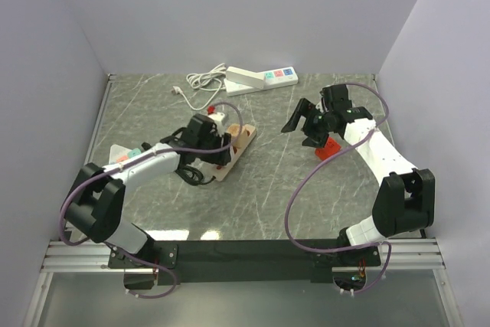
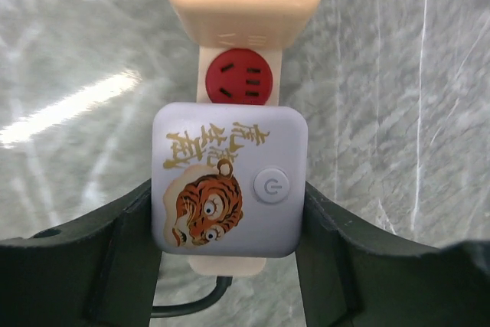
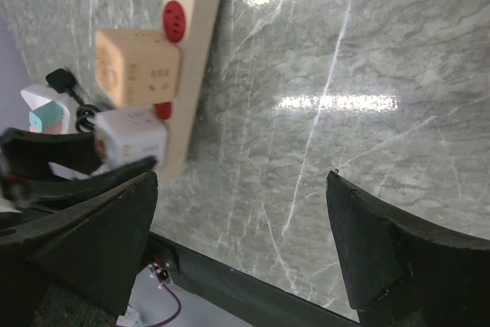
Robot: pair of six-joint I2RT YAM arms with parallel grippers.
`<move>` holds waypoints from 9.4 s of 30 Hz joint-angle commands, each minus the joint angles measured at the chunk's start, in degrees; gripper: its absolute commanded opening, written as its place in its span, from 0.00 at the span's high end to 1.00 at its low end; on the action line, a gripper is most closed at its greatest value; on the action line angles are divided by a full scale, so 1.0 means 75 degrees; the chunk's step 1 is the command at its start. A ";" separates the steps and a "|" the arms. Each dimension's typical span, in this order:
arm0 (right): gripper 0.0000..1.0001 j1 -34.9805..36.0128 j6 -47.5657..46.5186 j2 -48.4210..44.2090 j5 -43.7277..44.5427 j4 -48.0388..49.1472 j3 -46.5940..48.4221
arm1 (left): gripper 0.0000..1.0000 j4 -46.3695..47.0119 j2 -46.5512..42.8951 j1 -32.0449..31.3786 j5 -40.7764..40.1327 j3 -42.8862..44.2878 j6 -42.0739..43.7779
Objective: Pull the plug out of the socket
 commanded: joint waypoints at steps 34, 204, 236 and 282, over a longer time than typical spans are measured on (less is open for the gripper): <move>0.00 0.0612 0.0205 0.0087 0.0665 -0.0099 0.0605 | 0.00 0.0865 -0.1405 -0.1824 -0.2141 -0.0148 -0.3090; 1.00 0.1713 0.0120 0.2609 -0.2267 0.0940 0.2238 | 0.99 0.2564 0.2695 0.1130 0.1423 -0.0852 -0.2328; 1.00 -0.1344 -0.0428 0.4728 0.2585 -0.2198 0.4825 | 0.99 0.1884 0.1711 0.1399 0.1517 0.0050 -0.2586; 0.01 0.3214 -0.0146 0.2325 -0.0730 0.2655 0.0686 | 0.99 0.2810 0.2098 0.1610 0.3040 0.0355 -0.3781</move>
